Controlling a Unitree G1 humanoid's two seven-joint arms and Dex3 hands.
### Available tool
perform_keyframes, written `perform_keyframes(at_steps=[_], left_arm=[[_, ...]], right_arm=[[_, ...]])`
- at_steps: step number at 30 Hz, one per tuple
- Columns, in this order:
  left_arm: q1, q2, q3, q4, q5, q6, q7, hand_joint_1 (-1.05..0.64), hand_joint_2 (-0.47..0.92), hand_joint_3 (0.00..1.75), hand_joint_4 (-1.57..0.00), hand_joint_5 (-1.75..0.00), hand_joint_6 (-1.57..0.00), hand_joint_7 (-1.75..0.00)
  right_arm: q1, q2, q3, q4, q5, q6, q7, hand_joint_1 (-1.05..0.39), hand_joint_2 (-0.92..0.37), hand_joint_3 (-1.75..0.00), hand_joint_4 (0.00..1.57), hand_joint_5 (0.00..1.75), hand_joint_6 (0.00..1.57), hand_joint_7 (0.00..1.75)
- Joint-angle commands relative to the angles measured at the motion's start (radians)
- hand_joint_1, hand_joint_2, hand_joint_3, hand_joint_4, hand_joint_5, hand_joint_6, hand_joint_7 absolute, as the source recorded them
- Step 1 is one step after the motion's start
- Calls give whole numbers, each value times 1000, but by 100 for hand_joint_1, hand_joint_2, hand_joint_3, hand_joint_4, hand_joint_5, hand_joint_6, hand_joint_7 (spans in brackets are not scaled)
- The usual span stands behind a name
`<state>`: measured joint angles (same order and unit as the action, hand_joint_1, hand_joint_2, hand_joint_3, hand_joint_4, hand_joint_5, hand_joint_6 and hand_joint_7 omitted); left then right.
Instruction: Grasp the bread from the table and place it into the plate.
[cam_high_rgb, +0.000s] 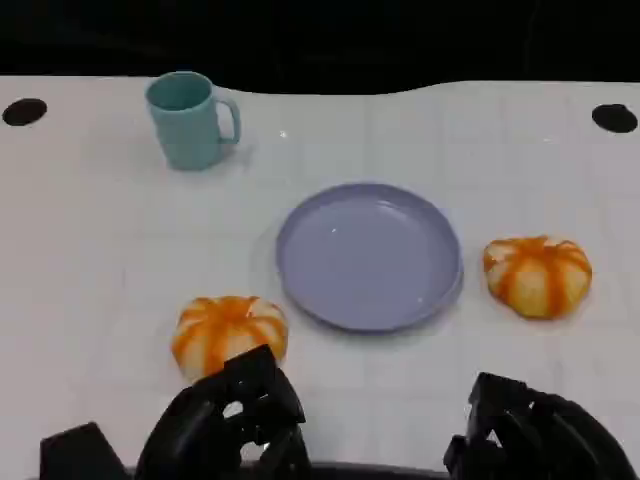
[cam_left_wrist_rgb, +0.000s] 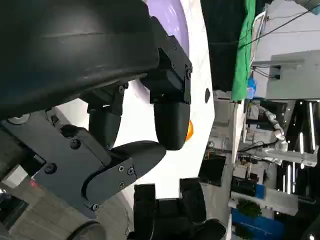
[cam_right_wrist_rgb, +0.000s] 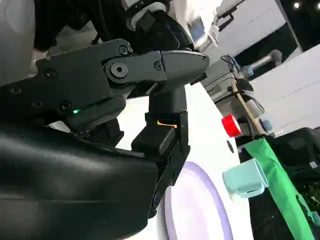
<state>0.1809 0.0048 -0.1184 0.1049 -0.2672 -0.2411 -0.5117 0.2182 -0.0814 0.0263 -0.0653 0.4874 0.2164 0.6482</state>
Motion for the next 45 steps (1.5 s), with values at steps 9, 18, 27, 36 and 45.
perform_keyframes(at_steps=[9, 18, 27, 36, 45], left_arm=[[-14, 5, 13, 26, -5, -12, -3, -31, 36, 126, -64, -175, -57, -155], [-24, 5, 24, 36, -10, -11, -3, -34, 37, 124, -64, -175, -57, -155], [-27, 17, 31, -1, 18, -5, 17, -35, 48, 102, -56, -172, -58, -139], [-54, 105, 47, -146, 105, 83, 73, -35, 70, 58, -48, -146, -54, -99], [-108, 226, 54, -302, 331, 152, 162, -33, 85, 20, -47, -121, -52, -59]], right_arm=[[-10, 0, -12, 10, 10, -9, 0, -69, -92, -24, 87, 158, 76, 135], [-17, 7, -5, 10, 2, -9, -11, -71, -92, -24, 87, 159, 77, 135], [-28, 17, 2, 23, -3, -18, -5, -70, -92, -24, 87, 159, 76, 135], [-27, 25, 15, 10, -10, -6, -20, -70, -92, -23, 86, 159, 77, 135], [-31, 26, 29, -5, -28, -5, -47, -71, -92, -24, 86, 161, 78, 137]])
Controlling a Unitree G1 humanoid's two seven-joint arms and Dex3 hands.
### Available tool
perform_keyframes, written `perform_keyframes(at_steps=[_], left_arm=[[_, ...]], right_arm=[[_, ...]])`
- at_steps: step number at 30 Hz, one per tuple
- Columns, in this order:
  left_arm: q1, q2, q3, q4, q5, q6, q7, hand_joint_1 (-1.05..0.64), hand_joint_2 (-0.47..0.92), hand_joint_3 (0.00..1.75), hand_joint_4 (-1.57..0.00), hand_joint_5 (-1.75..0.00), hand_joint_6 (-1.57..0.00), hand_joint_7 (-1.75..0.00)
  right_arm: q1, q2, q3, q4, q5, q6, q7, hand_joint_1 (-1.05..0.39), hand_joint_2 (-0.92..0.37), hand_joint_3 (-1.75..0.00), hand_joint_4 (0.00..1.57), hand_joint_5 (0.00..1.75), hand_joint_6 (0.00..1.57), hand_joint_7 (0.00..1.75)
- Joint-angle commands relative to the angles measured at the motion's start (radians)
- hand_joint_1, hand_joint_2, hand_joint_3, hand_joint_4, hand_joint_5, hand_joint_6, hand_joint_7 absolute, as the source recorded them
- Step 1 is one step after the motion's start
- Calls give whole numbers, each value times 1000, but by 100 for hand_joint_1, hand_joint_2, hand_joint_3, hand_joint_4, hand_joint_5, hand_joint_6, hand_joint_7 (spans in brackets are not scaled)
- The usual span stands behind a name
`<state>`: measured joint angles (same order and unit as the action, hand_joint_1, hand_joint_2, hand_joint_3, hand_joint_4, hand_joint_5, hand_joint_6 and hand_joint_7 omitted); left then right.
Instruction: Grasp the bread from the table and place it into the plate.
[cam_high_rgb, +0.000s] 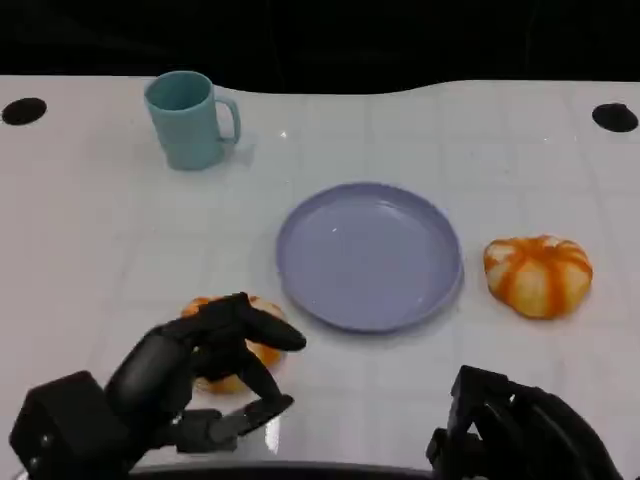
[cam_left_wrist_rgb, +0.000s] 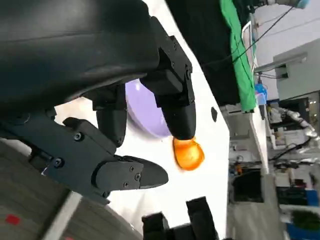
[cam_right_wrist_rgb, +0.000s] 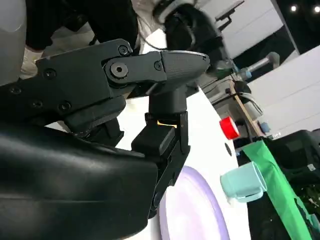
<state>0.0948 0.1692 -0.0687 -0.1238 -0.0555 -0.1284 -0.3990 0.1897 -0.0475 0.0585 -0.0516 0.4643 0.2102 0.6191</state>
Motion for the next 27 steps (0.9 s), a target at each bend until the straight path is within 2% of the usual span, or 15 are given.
perform_keyframes(at_steps=[1, 5, 8, 10, 11, 14, 20, 27], left_arm=[[-25, 72, 2, -94, 151, 54, 59, -34, 87, 15, -48, -117, -53, -53], [-35, 137, -24, -208, 373, 123, 100, -37, 89, 2, -48, -101, -58, -27], [-42, 183, -51, -275, 537, 175, 96, -49, 91, 0, -46, -85, -56, -9], [-50, 220, -79, -320, 668, 210, 73, -53, 92, 1, -46, -72, -52, -3], [-55, 234, -93, -339, 724, 227, 59, -55, 92, 1, -47, -58, -47, -2], [-77, 261, -135, -381, 875, 279, 1, -60, 91, 0, -43, -34, -37, 0], [-120, 252, -199, -384, 1088, 330, -61, -72, 89, 0, -35, -16, -23, 0], [-175, 172, -269, -308, 1251, 406, -106, -76, 85, 0, -33, -12, -20, 0]], right_arm=[[-3, -9, -2, -21, -5, 3, -21, -71, -92, -24, 85, 162, 78, 138], [-4, -11, -1, -23, -1, 6, -25, -71, -92, -24, 85, 162, 77, 139], [-5, -13, 0, -24, -3, 6, -27, -71, -92, -24, 85, 162, 75, 141], [-5, -14, 1, -25, -6, 6, -28, -71, -92, -25, 85, 162, 75, 142], [-5, -15, 2, -25, -6, 6, -28, -71, -92, -25, 85, 162, 75, 142], [-6, -15, 2, -24, -4, 9, -30, -71, -92, -25, 84, 162, 75, 142], [-5, -14, 4, -27, -3, 12, -32, -72, -92, -24, 85, 162, 76, 143], [-4, -15, 2, -28, 1, 13, -31, -72, -92, -25, 85, 163, 75, 144]])
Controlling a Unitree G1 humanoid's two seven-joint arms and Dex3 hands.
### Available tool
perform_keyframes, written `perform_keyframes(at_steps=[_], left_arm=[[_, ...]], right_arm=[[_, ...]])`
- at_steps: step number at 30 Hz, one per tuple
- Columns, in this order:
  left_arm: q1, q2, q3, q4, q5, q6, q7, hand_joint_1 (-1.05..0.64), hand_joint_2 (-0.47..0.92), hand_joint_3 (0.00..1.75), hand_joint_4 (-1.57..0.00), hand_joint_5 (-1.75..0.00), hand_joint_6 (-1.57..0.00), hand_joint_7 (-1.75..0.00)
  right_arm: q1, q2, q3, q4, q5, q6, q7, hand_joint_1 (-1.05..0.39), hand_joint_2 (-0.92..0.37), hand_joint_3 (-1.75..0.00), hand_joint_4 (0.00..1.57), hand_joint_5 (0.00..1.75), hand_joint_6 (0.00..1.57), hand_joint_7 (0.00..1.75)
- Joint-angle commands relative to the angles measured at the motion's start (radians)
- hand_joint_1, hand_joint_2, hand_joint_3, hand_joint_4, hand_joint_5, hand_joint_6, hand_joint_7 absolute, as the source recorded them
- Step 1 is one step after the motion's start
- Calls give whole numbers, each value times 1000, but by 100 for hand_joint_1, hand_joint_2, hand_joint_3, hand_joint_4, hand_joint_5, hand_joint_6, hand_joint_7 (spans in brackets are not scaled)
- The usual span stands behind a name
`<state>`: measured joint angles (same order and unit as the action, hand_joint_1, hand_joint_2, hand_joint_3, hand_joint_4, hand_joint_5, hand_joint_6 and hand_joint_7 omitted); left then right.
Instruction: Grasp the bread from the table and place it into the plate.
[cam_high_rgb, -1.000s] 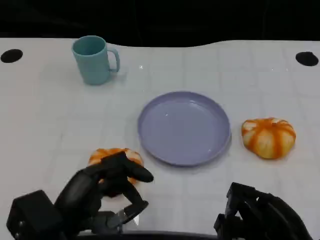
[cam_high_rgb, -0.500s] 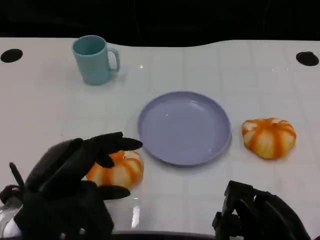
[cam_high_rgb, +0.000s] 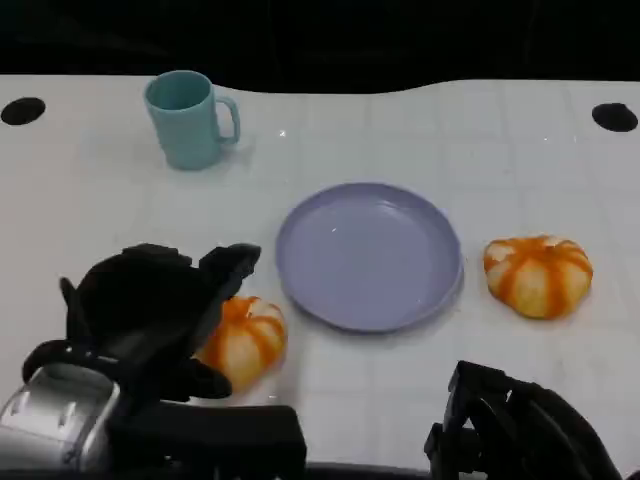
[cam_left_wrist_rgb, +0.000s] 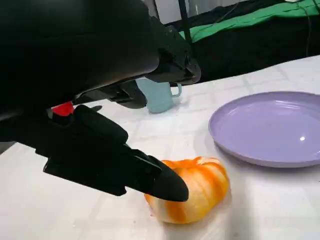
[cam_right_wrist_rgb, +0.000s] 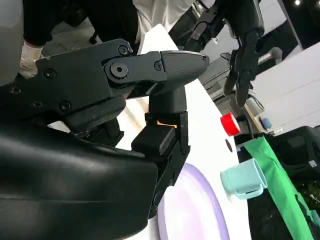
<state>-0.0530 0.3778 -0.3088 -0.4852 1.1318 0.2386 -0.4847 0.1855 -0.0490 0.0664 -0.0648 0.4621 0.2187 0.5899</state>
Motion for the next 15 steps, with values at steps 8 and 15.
perform_keyframes(at_steps=[8, 15], left_arm=[[-60, -93, -70, 168, 117, 58, 17, -75, 85, 1, -34, -11, -19, 0], [-84, -126, -89, 249, 109, 74, 27, -75, 87, 1, -34, -11, -19, 0]], right_arm=[[2, -15, -6, -16, 1, -1, 0, -71, -92, -25, 85, 163, 75, 144], [3, -16, -10, -20, 5, 4, -4, -72, -92, -24, 85, 163, 75, 144]])
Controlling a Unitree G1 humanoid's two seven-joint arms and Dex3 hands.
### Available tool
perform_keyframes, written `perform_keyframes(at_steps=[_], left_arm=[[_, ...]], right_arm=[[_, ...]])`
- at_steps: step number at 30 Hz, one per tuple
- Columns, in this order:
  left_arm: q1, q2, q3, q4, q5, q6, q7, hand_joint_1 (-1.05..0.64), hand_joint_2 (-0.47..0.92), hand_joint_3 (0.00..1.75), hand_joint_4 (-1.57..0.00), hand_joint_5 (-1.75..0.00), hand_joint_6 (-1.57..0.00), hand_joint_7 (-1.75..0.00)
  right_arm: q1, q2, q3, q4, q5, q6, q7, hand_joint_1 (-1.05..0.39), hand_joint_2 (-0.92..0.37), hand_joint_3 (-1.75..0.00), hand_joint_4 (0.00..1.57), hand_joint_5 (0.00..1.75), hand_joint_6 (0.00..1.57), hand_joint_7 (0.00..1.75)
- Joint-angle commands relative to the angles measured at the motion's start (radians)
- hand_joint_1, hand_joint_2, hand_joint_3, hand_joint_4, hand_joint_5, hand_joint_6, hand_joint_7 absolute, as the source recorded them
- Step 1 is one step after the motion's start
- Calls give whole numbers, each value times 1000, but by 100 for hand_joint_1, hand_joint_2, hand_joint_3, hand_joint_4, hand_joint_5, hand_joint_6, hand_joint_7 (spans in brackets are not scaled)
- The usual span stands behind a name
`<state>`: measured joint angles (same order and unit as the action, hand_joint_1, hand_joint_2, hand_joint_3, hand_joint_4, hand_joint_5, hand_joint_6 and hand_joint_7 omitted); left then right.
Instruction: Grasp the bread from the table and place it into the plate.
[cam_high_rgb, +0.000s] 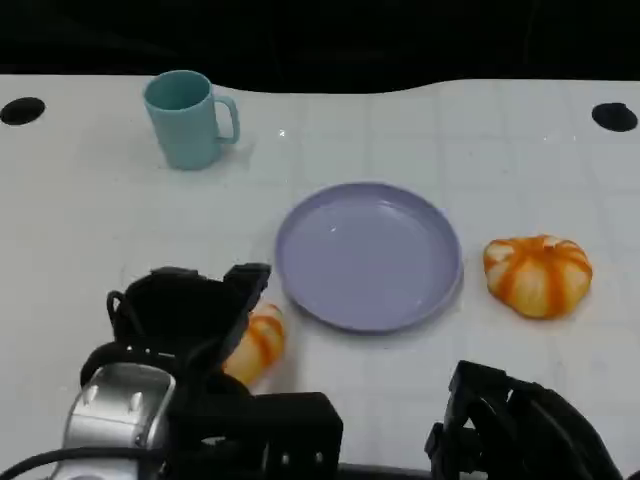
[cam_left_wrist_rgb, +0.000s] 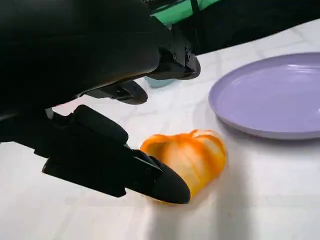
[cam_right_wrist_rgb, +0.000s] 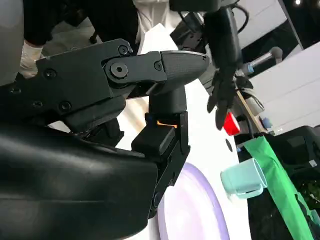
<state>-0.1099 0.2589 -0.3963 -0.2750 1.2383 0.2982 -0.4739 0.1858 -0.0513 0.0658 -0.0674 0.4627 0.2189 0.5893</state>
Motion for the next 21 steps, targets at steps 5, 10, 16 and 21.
perform_keyframes(at_steps=[5, 10, 16, 21], left_arm=[[-57, -22, -15, 111, -3, 28, 26, -74, 87, 0, -33, -9, -20, 0], [-99, -27, -34, 203, -8, 28, 65, -72, 87, 0, -34, -8, -21, -1], [-164, -34, -46, 338, -49, 22, 132, -69, 86, 0, -33, -6, -22, -1], [-213, -32, -59, 435, -87, 15, 179, -70, 85, 0, -32, -5, -22, 0]], right_arm=[[5, -16, -6, -16, -4, -6, -1, -73, -92, -25, 86, 163, 75, 145], [8, -16, -8, -17, 1, -3, 0, -72, -92, -25, 85, 161, 75, 143], [8, -18, -8, -11, 2, -6, 6, -71, -92, -25, 86, 161, 75, 143], [10, -16, -7, -11, 0, -10, 5, -71, -92, -25, 86, 160, 75, 142]])
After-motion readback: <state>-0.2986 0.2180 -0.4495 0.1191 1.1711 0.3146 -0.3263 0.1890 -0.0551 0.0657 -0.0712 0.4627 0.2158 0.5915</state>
